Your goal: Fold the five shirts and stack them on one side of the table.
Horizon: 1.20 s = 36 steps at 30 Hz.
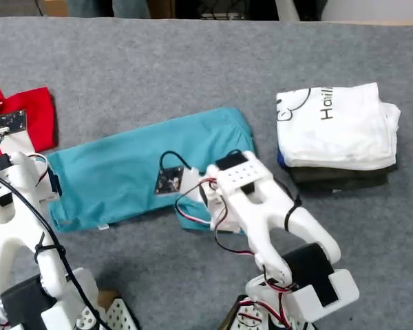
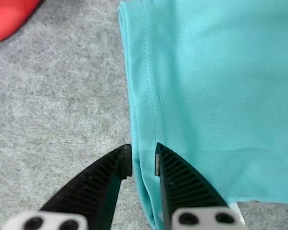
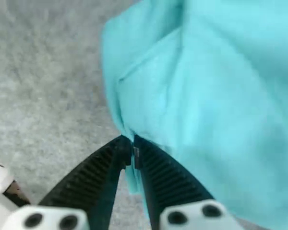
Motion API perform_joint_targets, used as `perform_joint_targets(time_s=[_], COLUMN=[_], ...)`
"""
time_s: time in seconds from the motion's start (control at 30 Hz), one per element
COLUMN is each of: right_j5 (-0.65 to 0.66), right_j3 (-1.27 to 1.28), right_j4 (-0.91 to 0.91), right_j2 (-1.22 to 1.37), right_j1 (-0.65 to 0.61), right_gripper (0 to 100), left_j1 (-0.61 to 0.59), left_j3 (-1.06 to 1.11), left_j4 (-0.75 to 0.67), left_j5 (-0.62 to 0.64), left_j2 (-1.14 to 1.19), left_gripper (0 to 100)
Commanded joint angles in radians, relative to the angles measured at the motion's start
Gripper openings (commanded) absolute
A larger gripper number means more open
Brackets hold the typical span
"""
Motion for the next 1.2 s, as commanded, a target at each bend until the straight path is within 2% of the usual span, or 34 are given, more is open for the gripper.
perform_joint_targets(time_s=[0.0,0.07,0.13,0.33,0.4,0.5,0.77,1.17], right_j5=[0.014,0.014,0.012,0.009,-0.029,-0.048,-0.118,-0.129], right_j3=[0.074,0.117,0.122,0.130,0.130,0.130,0.102,-0.237], right_j4=[-0.074,-0.112,-0.121,-0.135,-0.141,-0.147,-0.160,0.054], right_j2=[0.002,-0.004,0.001,0.002,0.002,0.002,-0.007,0.001], right_j1=[0.003,-0.003,-0.014,-0.038,-0.038,-0.038,0.002,0.086], right_gripper=[13.2,19.9,20.9,12.6,9.9,1.5,1.2,1.2], left_j1=[-0.005,-0.005,-0.005,-0.004,-0.004,-0.005,-0.005,-0.005], left_j3=[-0.050,-0.050,-0.050,-0.050,-0.050,-0.050,-0.045,-0.050], left_j4=[0.003,0.003,0.002,-0.002,0.000,0.003,0.005,0.005], left_j5=[0.002,0.006,0.006,0.008,0.006,0.003,0.002,0.002], left_j2=[-0.003,-0.003,-0.003,-0.003,-0.003,-0.003,-0.003,-0.005], left_gripper=[11,11,11,11,11,11,11,11])
